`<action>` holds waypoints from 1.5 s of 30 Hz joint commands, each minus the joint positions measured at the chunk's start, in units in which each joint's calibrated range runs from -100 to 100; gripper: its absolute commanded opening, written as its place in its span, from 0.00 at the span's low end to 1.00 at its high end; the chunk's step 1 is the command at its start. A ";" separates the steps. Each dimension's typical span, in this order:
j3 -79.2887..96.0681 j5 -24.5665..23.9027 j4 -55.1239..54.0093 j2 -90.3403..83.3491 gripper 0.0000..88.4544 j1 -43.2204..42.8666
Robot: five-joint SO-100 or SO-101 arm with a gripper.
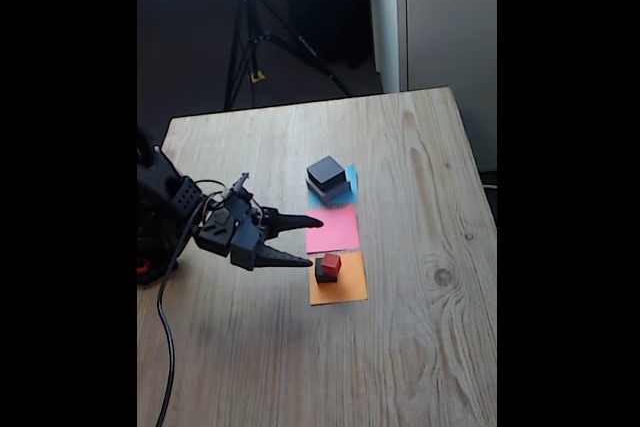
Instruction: Tower of hanoi
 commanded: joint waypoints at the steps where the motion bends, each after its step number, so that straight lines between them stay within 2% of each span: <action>1: -1.14 2.15 -4.54 2.13 0.36 -0.88; 10: -5.41 3.99 -9.97 11.52 0.36 -1.13; 45: -14.32 3.99 -18.87 29.54 0.32 -1.55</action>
